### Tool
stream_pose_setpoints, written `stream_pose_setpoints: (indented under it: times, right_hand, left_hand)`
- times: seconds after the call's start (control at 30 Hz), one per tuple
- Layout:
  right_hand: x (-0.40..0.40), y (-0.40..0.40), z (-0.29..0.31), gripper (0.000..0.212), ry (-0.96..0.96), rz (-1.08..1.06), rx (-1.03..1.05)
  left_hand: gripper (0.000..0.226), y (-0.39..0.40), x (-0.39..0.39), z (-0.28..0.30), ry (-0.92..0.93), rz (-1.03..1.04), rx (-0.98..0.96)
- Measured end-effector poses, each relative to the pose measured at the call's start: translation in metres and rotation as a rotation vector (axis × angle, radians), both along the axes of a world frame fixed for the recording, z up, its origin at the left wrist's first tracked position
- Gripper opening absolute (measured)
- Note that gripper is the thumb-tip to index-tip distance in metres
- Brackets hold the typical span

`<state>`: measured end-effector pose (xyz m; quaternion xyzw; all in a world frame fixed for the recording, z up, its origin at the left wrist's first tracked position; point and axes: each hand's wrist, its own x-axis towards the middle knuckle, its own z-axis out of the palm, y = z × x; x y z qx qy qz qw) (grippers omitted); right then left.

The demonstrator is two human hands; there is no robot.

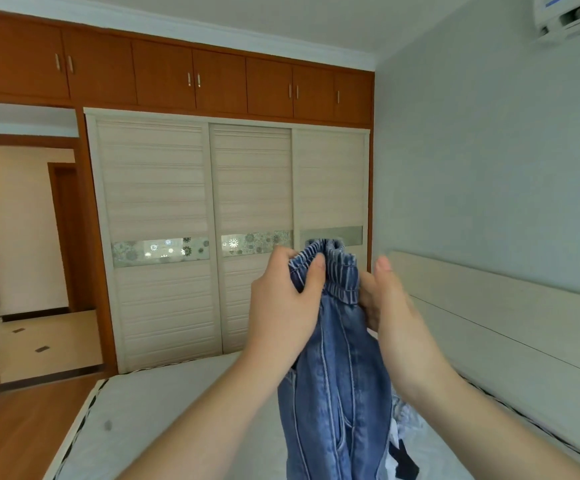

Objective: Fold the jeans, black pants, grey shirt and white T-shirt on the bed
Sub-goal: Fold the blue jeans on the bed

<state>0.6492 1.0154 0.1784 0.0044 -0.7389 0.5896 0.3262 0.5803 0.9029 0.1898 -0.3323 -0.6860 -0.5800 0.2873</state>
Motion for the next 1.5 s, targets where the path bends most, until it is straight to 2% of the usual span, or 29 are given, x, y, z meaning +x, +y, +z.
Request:
stream_pose_setpoints:
  times: [0.07, 0.13, 0.23, 0.3, 0.37, 0.47, 0.53, 0.63, 0.67, 0.7, 0.73, 0.77, 0.8, 0.9, 1.0, 1.07, 1.17, 1.27, 1.37, 1.5]
  right_hand:
    - [0.005, -0.001, 0.0, 0.064, -0.011, 0.183, -0.102]
    - [0.009, -0.001, -0.006, 0.062, 0.024, 0.299, -0.041]
    - [0.006, 0.002, -0.013, 0.051, 0.035, 0.381, -0.032]
    - [0.004, 0.006, -0.013, 0.05, 0.034, 0.414, -0.052]
    - [0.0, 0.012, -0.012, 0.056, 0.018, 0.453, -0.064]
    - [-0.006, 0.023, -0.013, 0.056, -0.016, 0.523, 0.01]
    - [-0.009, 0.028, -0.014, 0.051, -0.024, 0.452, 0.139]
    - [-0.017, 0.042, -0.018, 0.039, 0.112, 0.03, 0.209]
    - [-0.02, 0.048, -0.02, 0.044, 0.114, -0.063, 0.176]
    - [-0.022, 0.053, -0.02, 0.064, 0.051, -0.046, 0.146]
    - [-0.026, 0.057, -0.022, 0.086, -0.041, 0.079, 0.088]
    - [-0.031, 0.062, -0.025, 0.099, -0.127, 0.234, 0.019]
    - [-0.035, 0.064, -0.027, 0.099, -0.174, 0.353, -0.027]
    - [-0.039, 0.064, -0.03, 0.077, -0.192, 0.454, -0.023]
    - [-0.041, 0.061, -0.032, 0.088, -0.172, 0.376, -0.02]
    - [-0.042, 0.06, -0.034, 0.086, -0.123, 0.344, -0.037]
    - [-0.042, 0.055, -0.038, 0.059, -0.043, 0.323, -0.062]
    - [-0.04, 0.052, -0.041, 0.036, -0.005, 0.293, -0.093]
    - [-0.035, 0.048, -0.042, 0.028, 0.032, 0.21, -0.086]
    - [-0.031, 0.03, -0.044, 0.015, 0.047, 0.161, 0.096]
  left_hand:
    - [0.044, -0.004, 0.003, 0.001, -0.058, -0.068, 0.013]
    - [0.061, -0.006, 0.004, 0.003, -0.096, -0.118, 0.013]
    - [0.071, -0.004, 0.002, 0.001, -0.12, -0.181, 0.002]
    - [0.069, -0.005, -0.003, -0.001, -0.085, -0.181, -0.016]
    - [0.056, -0.008, -0.009, -0.003, -0.083, -0.162, -0.003]
    - [0.04, -0.012, -0.022, -0.005, -0.201, -0.179, 0.067]
    - [0.038, -0.016, -0.028, -0.006, -0.278, -0.22, 0.122]
    - [0.041, -0.026, -0.035, -0.007, -0.332, -0.302, 0.138]
    - [0.042, -0.03, -0.037, -0.007, -0.331, -0.334, 0.114]
    - [0.044, -0.034, -0.039, -0.007, -0.32, -0.365, 0.085]
    - [0.045, -0.038, -0.04, -0.008, -0.302, -0.396, 0.054]
    - [0.044, -0.042, -0.041, -0.008, -0.273, -0.42, 0.018]
    - [0.043, -0.046, -0.042, -0.008, -0.229, -0.434, -0.025]
    - [0.043, -0.057, -0.045, -0.012, -0.075, -0.439, -0.142]
    - [0.042, -0.07, -0.049, -0.014, -0.012, -0.443, -0.202]
    - [0.042, -0.078, -0.051, -0.016, 0.003, -0.429, -0.256]
    - [0.055, -0.095, -0.056, -0.015, -0.015, -0.425, -0.386]
    - [0.081, -0.111, -0.057, -0.007, 0.0, -0.403, -0.651]
    - [0.092, -0.118, -0.049, 0.005, 0.126, -0.254, -0.867]
    - [0.105, -0.101, -0.023, 0.011, 0.349, -0.006, -0.942]
